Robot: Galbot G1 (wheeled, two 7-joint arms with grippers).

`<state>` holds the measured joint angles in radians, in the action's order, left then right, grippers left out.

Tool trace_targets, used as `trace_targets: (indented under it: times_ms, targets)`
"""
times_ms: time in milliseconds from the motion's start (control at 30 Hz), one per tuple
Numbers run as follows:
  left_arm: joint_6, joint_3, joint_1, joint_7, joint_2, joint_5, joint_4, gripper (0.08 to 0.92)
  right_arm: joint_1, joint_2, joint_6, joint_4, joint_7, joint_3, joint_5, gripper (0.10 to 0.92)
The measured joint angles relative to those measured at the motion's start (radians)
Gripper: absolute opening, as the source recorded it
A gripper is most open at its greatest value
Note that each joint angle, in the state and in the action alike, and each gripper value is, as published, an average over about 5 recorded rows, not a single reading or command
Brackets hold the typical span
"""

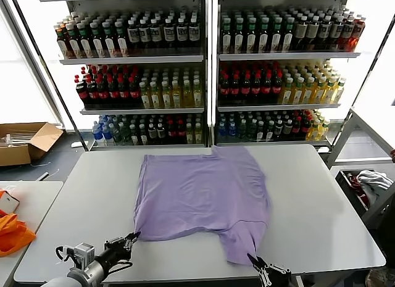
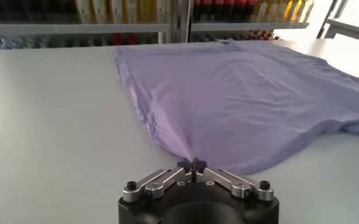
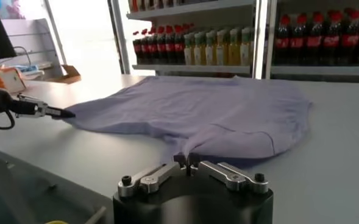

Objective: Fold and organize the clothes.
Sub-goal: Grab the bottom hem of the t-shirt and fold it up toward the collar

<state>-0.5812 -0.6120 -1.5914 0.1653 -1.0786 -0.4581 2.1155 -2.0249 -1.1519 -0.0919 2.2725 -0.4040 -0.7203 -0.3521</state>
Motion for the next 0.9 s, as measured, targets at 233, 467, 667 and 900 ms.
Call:
trace_targets:
  times_ms: [233,467,667,900]
  targets:
    - [0.000,-0.044,-0.088,-0.010,0.001,0.016,0.090,0.110,-0.094,-0.005,0.037,0.035,-0.005,-0.080,-0.043,0.111]
    - [0.001,-0.101,-0.191,0.002,-0.011,0.029,0.163,0.111,-0.090,0.011,0.051,0.042,0.013,-0.122,-0.101,0.111]
    - [0.002,-0.131,-0.225,0.025,0.000,0.036,0.193,0.111,-0.006,0.025,0.035,0.035,0.061,-0.108,-0.168,0.111]
    - [0.002,-0.119,-0.172,0.056,0.047,0.038,0.178,0.109,0.158,0.048,-0.011,0.005,0.147,-0.034,-0.217,0.111]
